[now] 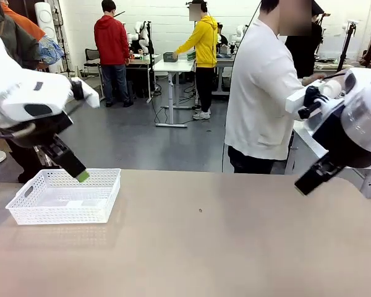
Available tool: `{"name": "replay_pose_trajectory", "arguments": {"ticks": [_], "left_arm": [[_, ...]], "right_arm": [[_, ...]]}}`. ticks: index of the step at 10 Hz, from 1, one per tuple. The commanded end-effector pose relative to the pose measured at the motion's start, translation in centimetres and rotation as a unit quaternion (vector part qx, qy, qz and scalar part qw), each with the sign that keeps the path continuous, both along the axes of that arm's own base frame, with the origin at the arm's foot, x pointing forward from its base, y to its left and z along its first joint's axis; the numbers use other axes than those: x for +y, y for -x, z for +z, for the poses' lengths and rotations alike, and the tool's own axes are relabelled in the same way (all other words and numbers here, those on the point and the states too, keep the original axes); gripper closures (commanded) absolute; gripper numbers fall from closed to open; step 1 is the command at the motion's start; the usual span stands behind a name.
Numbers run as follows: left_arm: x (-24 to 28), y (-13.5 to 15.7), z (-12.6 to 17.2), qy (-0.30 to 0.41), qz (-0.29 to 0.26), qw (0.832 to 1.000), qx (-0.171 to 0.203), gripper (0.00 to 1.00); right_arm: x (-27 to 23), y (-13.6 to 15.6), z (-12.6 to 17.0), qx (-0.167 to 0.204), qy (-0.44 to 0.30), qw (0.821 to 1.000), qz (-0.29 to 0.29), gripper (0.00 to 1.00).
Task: Clean and organize the cups into the basket.
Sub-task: Pick up the Organizing basket and move it to the center of the table, then pick up the Reusable plastic cup from the right side of the table and place it inside the Organizing basket.
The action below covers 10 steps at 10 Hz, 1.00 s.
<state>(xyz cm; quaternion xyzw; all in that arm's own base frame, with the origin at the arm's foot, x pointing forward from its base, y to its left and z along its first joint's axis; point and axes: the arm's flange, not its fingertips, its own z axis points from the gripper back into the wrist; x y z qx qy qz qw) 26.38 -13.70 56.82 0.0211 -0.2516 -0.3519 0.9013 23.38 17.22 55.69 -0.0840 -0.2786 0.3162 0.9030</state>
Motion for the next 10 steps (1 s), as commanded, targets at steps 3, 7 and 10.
{"name": "replay_pose_trajectory", "arguments": {"ticks": [3, 7, 10], "left_arm": [[0.2, 0.6, 1.1, 0.008, 0.001, 1.0, -0.016, 0.0], [3.6, -1.5, 1.8, 0.199, -0.014, 0.977, 0.072, 0.0], [11.4, -5.3, 1.9, 0.555, -0.078, 0.76, 0.33, 0.0]], "right_arm": [[0.0, 1.4, 0.0, 0.011, 0.011, 1.0, -0.008, 0.0], [-3.6, -0.1, 1.0, 0.109, -0.194, 0.97, 0.096, 0.0], [-12.7, -3.7, 0.3, 0.217, -0.529, 0.794, 0.21, 0.0]]}}
